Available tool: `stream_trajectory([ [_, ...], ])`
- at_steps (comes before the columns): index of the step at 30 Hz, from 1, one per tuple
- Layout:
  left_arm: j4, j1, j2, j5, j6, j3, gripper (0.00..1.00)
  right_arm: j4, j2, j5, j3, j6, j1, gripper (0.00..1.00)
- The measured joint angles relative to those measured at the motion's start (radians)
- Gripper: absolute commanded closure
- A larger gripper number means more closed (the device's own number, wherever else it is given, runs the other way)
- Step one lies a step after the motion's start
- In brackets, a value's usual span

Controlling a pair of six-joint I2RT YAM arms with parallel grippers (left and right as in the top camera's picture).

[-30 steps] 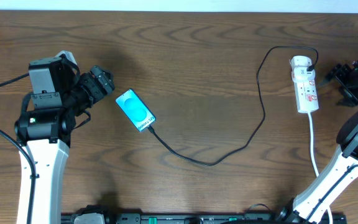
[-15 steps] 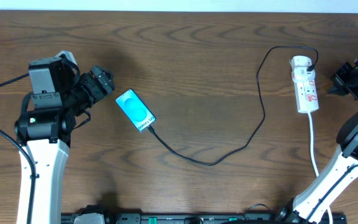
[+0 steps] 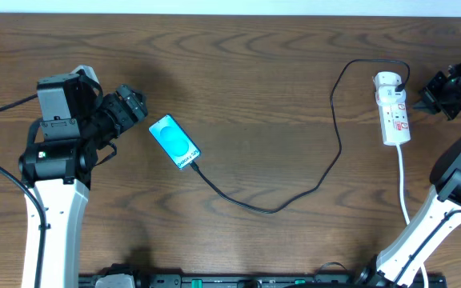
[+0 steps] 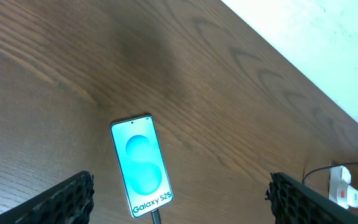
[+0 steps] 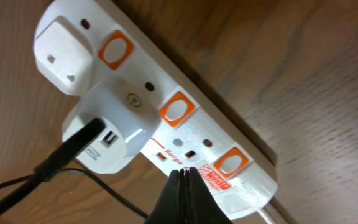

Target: Plug charger to phone and switch on socket

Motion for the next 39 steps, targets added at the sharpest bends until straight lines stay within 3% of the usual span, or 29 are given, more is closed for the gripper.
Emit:
stream_trajectory([
  [39, 0.000, 0.000, 0.000, 0.000, 0.000, 0.000, 0.10, 0.048, 0.043, -0.001, 0.000, -0.031, 0.014, 0.99],
])
